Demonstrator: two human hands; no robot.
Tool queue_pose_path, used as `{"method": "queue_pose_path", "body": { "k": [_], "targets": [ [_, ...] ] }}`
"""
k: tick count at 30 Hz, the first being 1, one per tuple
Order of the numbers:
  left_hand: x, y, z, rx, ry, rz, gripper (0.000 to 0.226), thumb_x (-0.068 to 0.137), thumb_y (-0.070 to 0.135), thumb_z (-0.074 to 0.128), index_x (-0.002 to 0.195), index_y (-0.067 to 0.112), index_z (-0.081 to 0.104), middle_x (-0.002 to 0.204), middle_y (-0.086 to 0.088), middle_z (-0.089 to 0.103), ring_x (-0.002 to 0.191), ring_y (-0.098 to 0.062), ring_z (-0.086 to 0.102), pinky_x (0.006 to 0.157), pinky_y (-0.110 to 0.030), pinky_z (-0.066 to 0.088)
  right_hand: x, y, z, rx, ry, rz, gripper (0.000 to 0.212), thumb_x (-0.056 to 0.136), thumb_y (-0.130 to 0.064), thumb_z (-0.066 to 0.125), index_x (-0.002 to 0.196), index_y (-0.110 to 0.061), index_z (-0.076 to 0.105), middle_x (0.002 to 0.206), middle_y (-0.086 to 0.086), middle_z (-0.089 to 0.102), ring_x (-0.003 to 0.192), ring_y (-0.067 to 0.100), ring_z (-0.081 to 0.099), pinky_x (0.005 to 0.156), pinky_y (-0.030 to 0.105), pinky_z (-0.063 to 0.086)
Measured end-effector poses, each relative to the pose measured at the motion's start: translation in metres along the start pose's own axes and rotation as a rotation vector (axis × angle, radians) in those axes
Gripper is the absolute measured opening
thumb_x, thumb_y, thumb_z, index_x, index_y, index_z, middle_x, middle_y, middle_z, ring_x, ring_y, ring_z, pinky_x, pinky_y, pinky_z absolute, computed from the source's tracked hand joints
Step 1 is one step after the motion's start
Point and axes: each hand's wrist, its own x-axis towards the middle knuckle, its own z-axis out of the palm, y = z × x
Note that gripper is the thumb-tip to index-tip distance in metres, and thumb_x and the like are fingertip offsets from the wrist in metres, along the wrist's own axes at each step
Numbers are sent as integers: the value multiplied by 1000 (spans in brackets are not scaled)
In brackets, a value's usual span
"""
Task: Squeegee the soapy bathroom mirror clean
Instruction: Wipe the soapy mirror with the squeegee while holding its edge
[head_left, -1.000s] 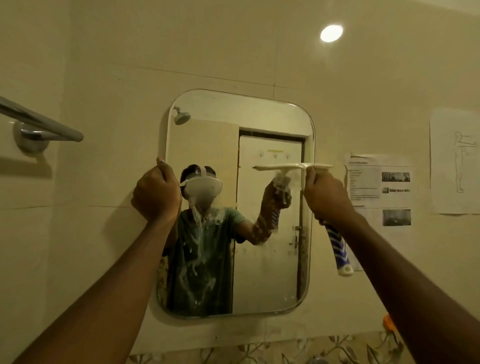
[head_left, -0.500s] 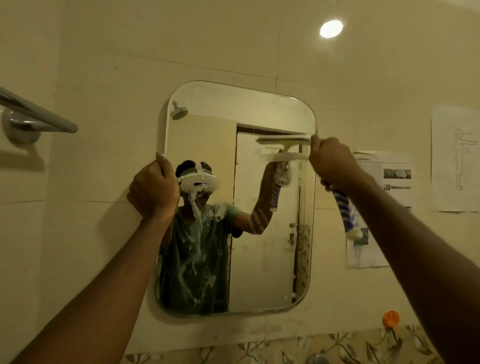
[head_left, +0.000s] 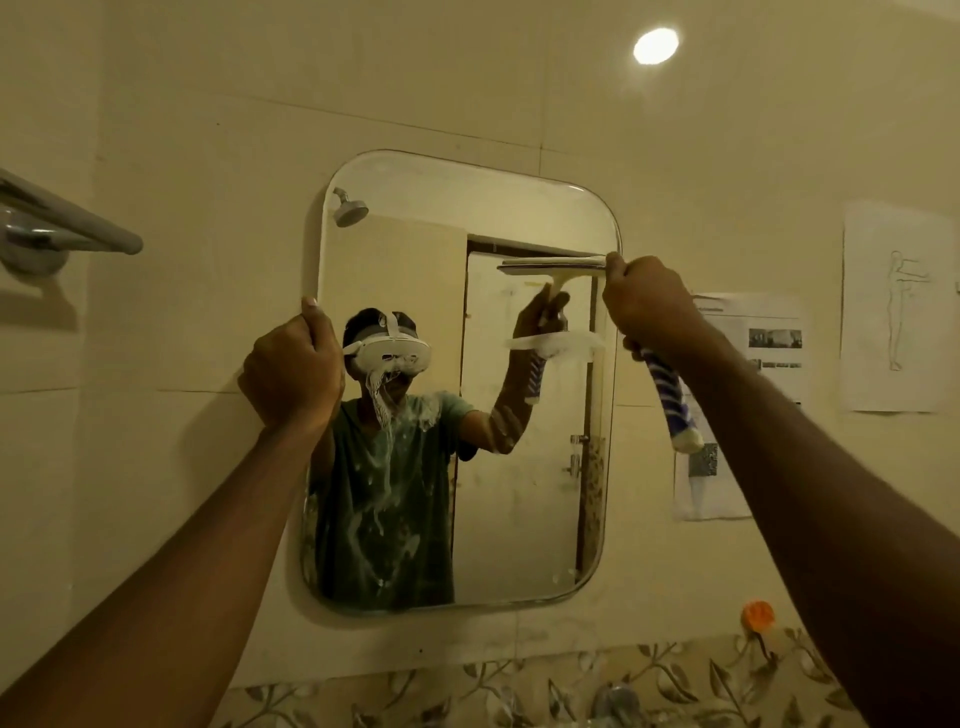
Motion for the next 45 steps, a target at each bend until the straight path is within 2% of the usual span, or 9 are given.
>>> {"method": "queue_pose_path", "body": {
  "k": [7, 12, 14, 18, 25, 29, 34, 39, 45],
  "targets": [
    [-4, -7, -1, 40, -3, 43, 60, 104, 39, 30, 62, 7, 58, 50, -4, 43, 45, -21, 41, 46, -20, 24, -43, 48, 37, -30, -32, -53, 49, 104, -43, 24, 84, -11, 54, 62, 5, 56, 43, 14, 53, 37, 24, 43],
    [-9, -5, -7, 54, -17, 34, 61, 104, 40, 30, 68, 4, 63, 53, -5, 44, 47, -22, 42, 50, -24, 28, -96, 79, 62, -61, -76, -38, 55, 103, -46, 22, 79, -12, 58, 65, 10, 63, 53, 23, 61, 56, 40, 58],
    [-11, -5, -10, 60, -30, 46, 62, 104, 40, 30, 67, 4, 63, 52, -4, 43, 46, -21, 41, 46, -21, 23, -104, 79, 60, -63, -102, -28, 54, 104, -43, 23, 80, -11, 59, 66, 10, 63, 52, 22, 60, 54, 38, 57],
    [-15, -10, -14, 73, -68, 73, 65, 104, 41, 28, 64, 2, 62, 50, -5, 43, 44, -23, 43, 49, -24, 30, -74, 55, 37, -2, -93, -18, 47, 105, -39, 27, 81, -11, 57, 63, 5, 56, 44, 13, 50, 39, 23, 43],
    [-36, -22, -17, 60, -92, 22, 65, 104, 42, 30, 66, 2, 63, 51, -6, 44, 45, -22, 44, 50, -25, 32, -40, 47, 26, -10, -21, -36, 49, 105, -41, 25, 75, -14, 53, 59, 4, 53, 42, 14, 50, 39, 25, 43],
    [-44, -27, -16, 62, -97, 3, 65, 104, 43, 30, 66, 2, 63, 52, -5, 45, 45, -22, 43, 47, -22, 26, -88, 81, 55, -32, -52, -26, 52, 105, -41, 23, 77, -11, 56, 59, 7, 57, 44, 18, 53, 47, 35, 54],
    [-48, -27, -18, 68, -117, -27, 67, 103, 46, 27, 71, 2, 66, 56, -10, 52, 50, -23, 46, 53, -28, 34, -144, 115, 84, -58, -52, 17, 56, 104, -43, 21, 76, -12, 58, 61, 7, 62, 52, 22, 61, 54, 43, 58],
    [-50, -25, -23, 75, -134, -22, 65, 104, 44, 27, 79, -1, 68, 68, -21, 64, 56, -23, 45, 57, -31, 33, -132, 102, 66, -23, -71, -11, 51, 105, -39, 24, 74, -14, 55, 64, 11, 63, 49, 22, 58, 51, 41, 57],
    [-50, -28, -22, 94, -132, -24, 68, 103, 45, 25, 78, -2, 67, 68, -21, 64, 58, -32, 57, 57, -31, 36, -79, 83, 40, -53, -45, -33, 55, 105, -42, 23, 80, -7, 59, 61, 10, 59, 42, 18, 55, 37, 24, 43]
  ]
}}
